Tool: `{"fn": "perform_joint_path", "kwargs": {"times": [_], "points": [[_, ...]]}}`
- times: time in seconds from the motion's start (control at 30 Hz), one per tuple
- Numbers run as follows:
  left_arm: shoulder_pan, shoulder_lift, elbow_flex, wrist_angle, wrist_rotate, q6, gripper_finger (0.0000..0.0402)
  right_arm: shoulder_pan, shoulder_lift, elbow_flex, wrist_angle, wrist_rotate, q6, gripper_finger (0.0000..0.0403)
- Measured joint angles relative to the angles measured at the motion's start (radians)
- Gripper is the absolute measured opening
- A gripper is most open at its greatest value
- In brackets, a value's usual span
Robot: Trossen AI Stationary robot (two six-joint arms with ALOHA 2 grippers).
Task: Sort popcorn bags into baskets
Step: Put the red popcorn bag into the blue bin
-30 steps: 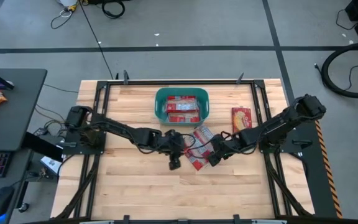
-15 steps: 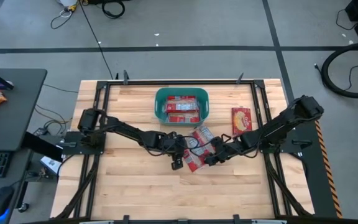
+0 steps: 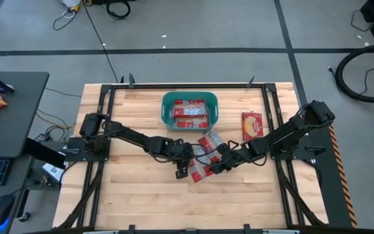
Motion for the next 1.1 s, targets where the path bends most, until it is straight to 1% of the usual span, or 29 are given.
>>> {"fn": "perform_joint_path", "kwargs": {"times": [0.2, 0.7, 0.9, 0.97, 1.07, 1.1], "points": [[0.003, -0.002, 0.001, -0.009, 0.018, 0.01, 0.0062, -0.003, 0.005, -0.002, -0.015, -0.008, -0.009, 0.0206], [0.0, -0.002, 0.001, -0.012, 0.021, 0.038, 0.0062, -0.002, 0.004, -0.002, -0.008, -0.011, -0.018, 0.0205], [0.0, -0.002, 0.001, -0.012, 0.023, 0.038, 0.0062, -0.004, 0.004, -0.002, -0.016, -0.031, -0.025, 0.0205], [0.0, -0.002, 0.001, -0.012, 0.06, 0.038, 0.0062, -0.004, 0.004, -0.002, -0.006, -0.032, -0.025, 0.0205], [0.0, -0.002, 0.001, -0.013, 0.162, 0.036, 0.0062, -0.004, 0.003, -0.002, -0.006, -0.04, -0.025, 0.0205], [-0.002, -0.002, 0.001, -0.016, 0.173, 0.028, 0.0062, -0.004, 0.003, -0.002, -0.005, -0.043, -0.024, 0.0205]]}}
